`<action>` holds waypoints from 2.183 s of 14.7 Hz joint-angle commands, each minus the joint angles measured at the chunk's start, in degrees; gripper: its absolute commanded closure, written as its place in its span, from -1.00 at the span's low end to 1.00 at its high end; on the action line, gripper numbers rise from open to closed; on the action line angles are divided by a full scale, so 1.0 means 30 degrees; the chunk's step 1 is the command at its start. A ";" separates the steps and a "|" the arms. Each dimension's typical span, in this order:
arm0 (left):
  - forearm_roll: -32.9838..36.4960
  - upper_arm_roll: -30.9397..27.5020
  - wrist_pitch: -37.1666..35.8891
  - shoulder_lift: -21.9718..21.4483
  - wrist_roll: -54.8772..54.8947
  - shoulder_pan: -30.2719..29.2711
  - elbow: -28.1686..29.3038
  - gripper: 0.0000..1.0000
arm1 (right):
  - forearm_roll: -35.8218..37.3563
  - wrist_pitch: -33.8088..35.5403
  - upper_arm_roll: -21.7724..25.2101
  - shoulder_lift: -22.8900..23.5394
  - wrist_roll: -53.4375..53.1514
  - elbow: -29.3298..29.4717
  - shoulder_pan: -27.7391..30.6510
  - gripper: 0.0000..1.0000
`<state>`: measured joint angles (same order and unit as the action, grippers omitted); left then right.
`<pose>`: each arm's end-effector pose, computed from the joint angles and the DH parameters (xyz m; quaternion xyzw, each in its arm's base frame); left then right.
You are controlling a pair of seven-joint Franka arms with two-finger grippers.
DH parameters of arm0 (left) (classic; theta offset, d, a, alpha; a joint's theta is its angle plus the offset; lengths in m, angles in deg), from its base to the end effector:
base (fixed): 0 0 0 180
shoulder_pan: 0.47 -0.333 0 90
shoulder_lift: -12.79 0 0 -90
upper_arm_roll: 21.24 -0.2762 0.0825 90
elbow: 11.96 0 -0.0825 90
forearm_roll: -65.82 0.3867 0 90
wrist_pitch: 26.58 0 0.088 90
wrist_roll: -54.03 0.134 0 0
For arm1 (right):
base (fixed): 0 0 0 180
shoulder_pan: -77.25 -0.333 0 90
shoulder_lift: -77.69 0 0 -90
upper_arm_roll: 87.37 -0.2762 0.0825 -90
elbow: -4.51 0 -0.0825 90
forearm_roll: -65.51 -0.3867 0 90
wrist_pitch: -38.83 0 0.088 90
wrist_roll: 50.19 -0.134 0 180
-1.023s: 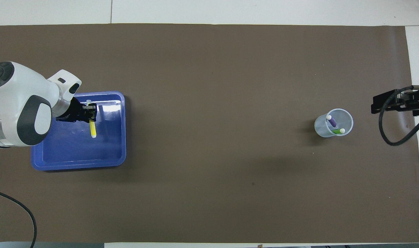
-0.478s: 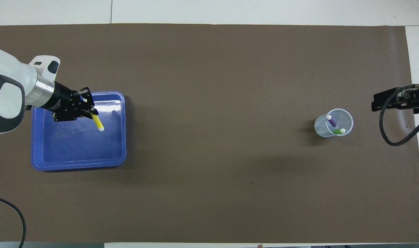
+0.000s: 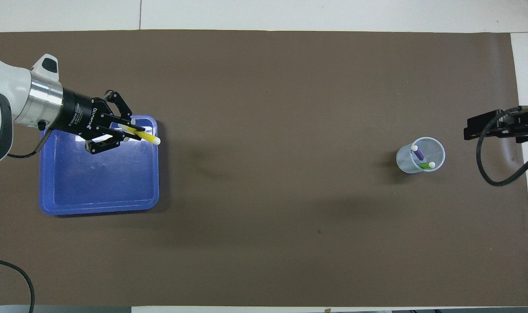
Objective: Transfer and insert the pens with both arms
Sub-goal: 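Lift the yellow pen with the left gripper while the right gripper approaches, then grasp the yellow pen with the right gripper from the left gripper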
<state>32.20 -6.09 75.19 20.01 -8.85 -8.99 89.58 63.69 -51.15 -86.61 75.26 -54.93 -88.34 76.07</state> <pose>0.5754 -0.1257 0.4292 0.8029 0.5148 -0.2151 0.2096 0.5449 0.0081 0.5575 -0.9991 0.0377 0.0046 0.0160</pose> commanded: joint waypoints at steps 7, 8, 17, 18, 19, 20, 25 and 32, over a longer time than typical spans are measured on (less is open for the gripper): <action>-0.8676 0.0254 -0.0644 -0.2256 -0.4999 0.1342 0.2621 1.00 | -0.8204 -0.4949 -0.4434 0.0191 -0.6467 -0.0513 0.0101 -1.00; -0.9848 0.0254 -0.0178 -0.2695 -0.4970 0.1519 0.3441 1.00 | -0.8386 -0.5860 -0.5109 0.0309 -0.7202 -0.0573 0.0101 -1.00; -1.4515 0.0254 0.3984 -0.4105 -0.4941 0.4128 0.6347 1.00 | -0.7018 -0.9265 -0.9476 0.2535 -0.9522 -0.0135 -0.0103 -1.00; -1.4779 0.0254 0.4219 -0.4163 -0.4941 0.4128 0.6407 1.00 | -0.6169 -0.9325 -0.9945 0.2827 -0.9756 -0.0134 -0.0104 -1.00; -1.4811 0.0254 0.4366 -0.4222 -0.4941 0.4157 0.6437 1.00 | -0.5523 -0.9326 -1.0355 0.3033 -0.9845 -0.0076 -0.0104 -1.00; -1.4811 0.0254 0.4484 -0.4223 -0.4941 0.4331 0.6437 1.00 | -0.5139 -0.9355 -1.0621 0.3093 -0.9846 -0.0105 -0.0104 -1.00; -1.5221 0.0254 0.5159 -0.4310 -0.4941 0.4597 0.6672 1.00 | -0.4405 -0.9471 -1.1238 0.3181 -0.9964 -0.0076 -0.0133 -0.97; -1.5222 0.0224 0.5217 -0.4339 -0.4970 0.4597 0.6672 1.00 | -0.4315 -1.0495 -1.1268 0.3503 -0.9964 0.0335 -0.0133 -0.44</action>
<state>-11.99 -4.77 89.49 9.14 -23.15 3.85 107.52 49.37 -81.59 -119.49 84.47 -83.58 -88.85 75.23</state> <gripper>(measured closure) 0.828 0.159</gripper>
